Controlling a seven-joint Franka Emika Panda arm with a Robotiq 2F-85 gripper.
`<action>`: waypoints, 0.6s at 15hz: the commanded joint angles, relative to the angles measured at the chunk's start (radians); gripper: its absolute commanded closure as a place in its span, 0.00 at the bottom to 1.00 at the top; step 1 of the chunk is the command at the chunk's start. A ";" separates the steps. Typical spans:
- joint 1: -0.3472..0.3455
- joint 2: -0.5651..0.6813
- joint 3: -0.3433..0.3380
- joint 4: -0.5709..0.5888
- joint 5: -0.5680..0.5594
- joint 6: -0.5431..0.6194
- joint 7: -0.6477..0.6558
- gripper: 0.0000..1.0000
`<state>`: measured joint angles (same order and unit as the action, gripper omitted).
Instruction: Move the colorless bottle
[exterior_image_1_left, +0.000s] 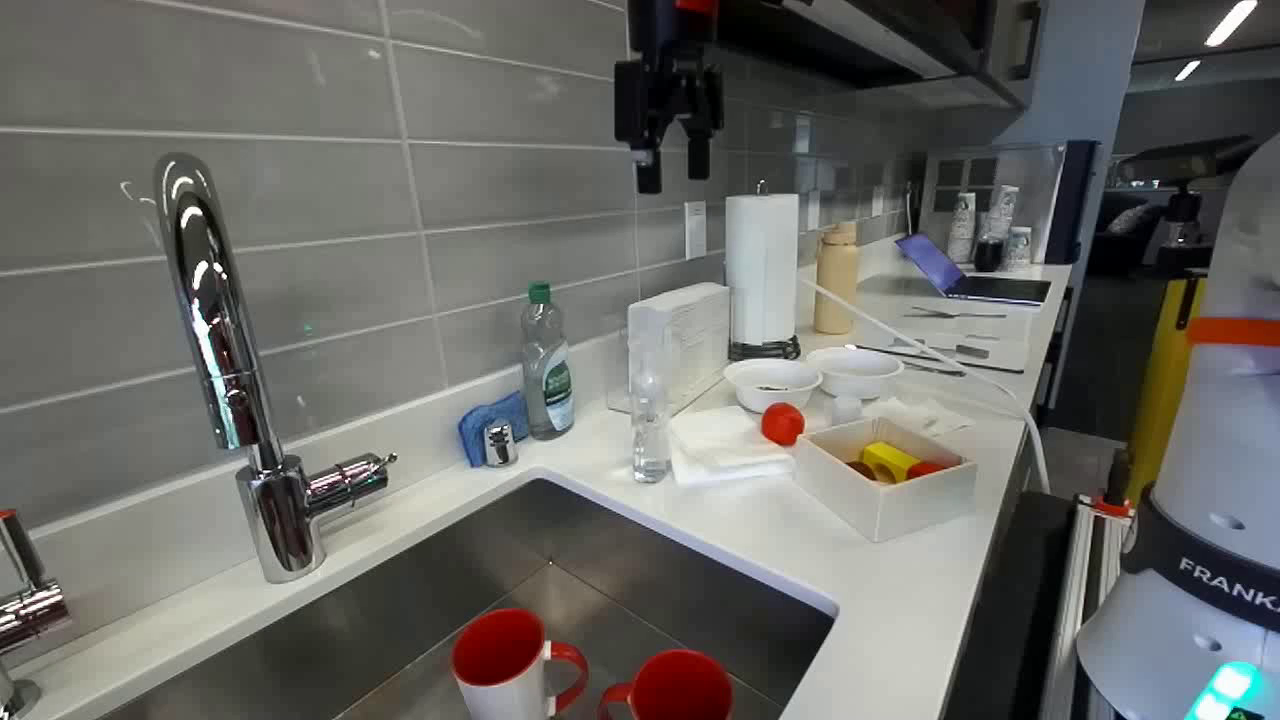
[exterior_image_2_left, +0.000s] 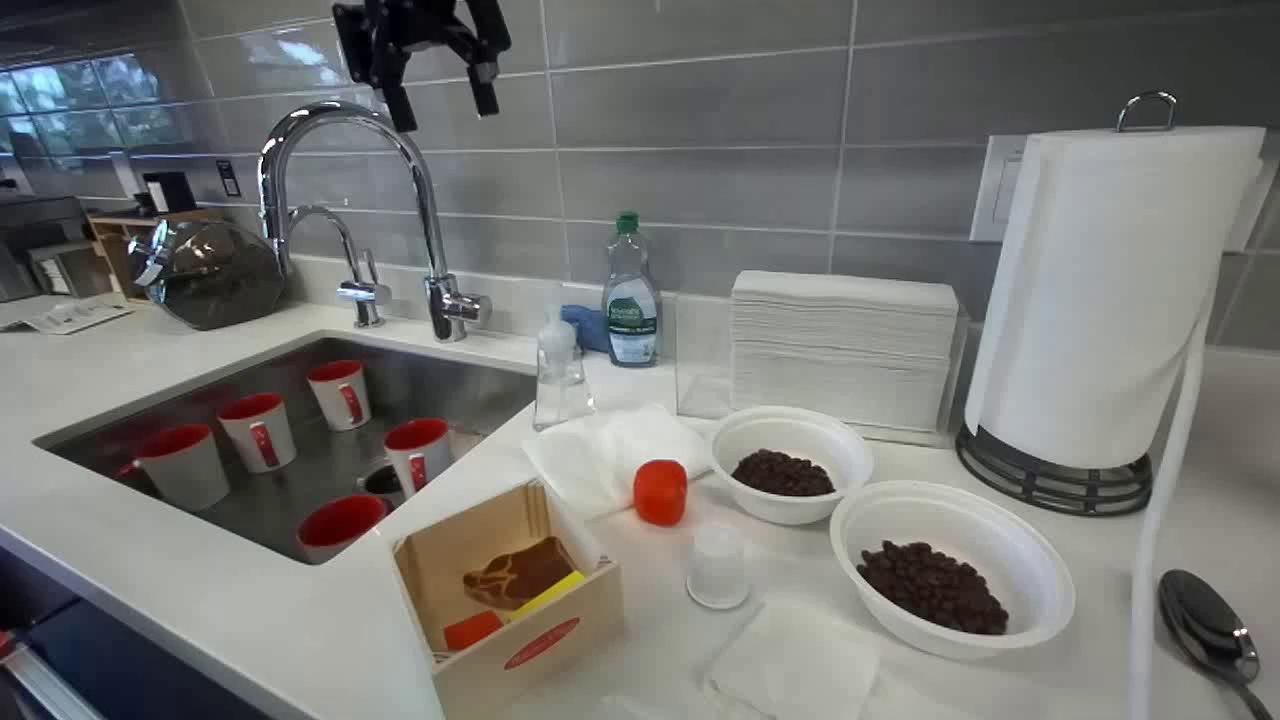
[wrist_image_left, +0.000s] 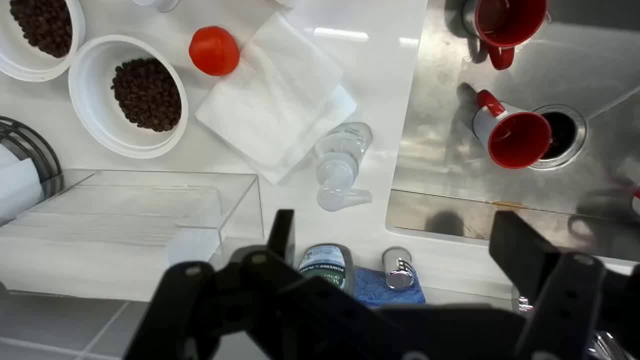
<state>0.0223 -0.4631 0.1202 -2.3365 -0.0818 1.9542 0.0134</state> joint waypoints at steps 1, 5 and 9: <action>0.016 0.001 -0.013 0.003 -0.007 -0.004 0.006 0.00; -0.002 0.020 -0.001 0.010 -0.022 0.006 0.064 0.00; -0.054 0.083 0.014 0.007 -0.048 0.090 0.295 0.00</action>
<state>0.0000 -0.4322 0.1227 -2.3364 -0.0950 1.9769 0.1709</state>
